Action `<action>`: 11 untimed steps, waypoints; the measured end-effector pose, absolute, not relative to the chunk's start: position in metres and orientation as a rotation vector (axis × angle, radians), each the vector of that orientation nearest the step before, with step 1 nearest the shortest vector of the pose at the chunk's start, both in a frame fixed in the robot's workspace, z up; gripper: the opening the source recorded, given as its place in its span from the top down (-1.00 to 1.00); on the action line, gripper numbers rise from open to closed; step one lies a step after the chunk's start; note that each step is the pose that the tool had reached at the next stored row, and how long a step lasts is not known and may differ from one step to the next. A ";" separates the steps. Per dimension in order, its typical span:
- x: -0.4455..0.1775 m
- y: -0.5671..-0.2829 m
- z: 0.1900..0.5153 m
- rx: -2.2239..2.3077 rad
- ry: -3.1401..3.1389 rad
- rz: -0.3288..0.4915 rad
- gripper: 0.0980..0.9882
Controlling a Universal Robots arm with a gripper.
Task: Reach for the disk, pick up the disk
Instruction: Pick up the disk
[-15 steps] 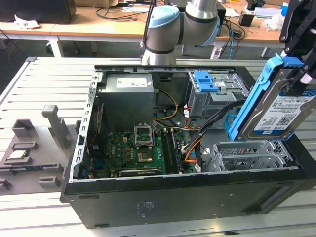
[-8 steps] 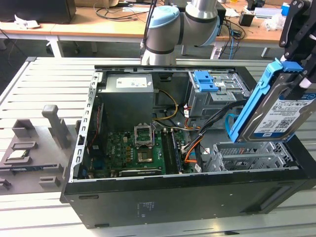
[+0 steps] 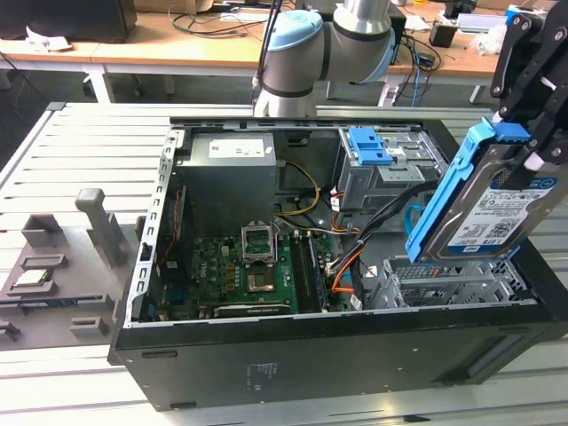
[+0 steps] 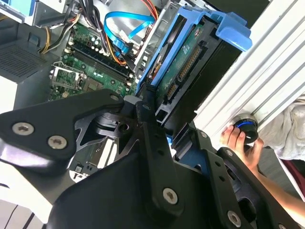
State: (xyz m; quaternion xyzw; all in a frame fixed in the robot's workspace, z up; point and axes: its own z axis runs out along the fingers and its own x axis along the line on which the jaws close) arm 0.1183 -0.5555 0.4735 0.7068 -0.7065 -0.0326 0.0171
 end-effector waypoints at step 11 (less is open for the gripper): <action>0.116 -0.555 0.460 2.197 -2.195 -0.101 0.40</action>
